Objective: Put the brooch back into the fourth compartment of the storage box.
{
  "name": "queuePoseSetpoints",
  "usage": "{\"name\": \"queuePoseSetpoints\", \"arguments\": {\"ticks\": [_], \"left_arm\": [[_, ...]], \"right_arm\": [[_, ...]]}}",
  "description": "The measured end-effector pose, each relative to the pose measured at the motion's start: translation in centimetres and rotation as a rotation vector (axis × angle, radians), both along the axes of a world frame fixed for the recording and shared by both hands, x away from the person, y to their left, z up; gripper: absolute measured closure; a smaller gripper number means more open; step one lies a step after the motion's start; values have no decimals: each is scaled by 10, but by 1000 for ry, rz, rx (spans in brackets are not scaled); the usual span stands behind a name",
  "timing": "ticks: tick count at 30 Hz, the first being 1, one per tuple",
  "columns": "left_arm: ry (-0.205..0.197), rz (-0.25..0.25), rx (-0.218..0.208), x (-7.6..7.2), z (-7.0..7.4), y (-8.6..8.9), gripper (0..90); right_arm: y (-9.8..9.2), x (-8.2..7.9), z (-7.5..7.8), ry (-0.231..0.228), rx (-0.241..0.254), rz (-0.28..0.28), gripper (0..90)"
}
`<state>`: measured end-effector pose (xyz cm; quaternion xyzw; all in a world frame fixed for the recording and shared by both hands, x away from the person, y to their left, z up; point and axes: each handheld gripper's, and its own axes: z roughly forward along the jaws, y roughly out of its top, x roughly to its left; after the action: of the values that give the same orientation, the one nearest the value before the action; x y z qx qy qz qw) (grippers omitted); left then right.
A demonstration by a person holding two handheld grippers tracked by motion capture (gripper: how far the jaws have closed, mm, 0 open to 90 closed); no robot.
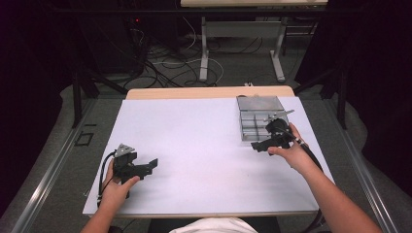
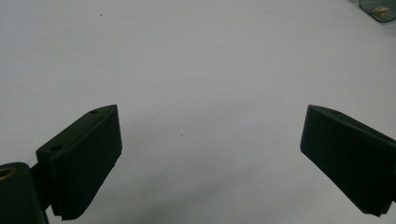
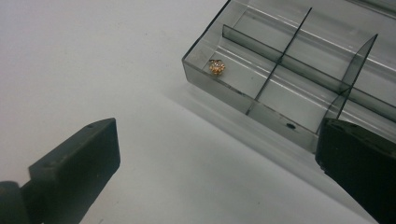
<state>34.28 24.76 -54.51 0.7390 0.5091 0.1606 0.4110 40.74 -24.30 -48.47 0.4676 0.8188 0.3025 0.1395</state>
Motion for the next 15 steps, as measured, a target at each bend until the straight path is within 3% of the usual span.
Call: {"name": "queuePoseSetpoints", "arguments": {"ticks": [15], "left_arm": [[0, -1, 5, -1, 0, 0, 54]], "right_arm": [[-24, -36, -19, -9, 35, -21, 0]]}}
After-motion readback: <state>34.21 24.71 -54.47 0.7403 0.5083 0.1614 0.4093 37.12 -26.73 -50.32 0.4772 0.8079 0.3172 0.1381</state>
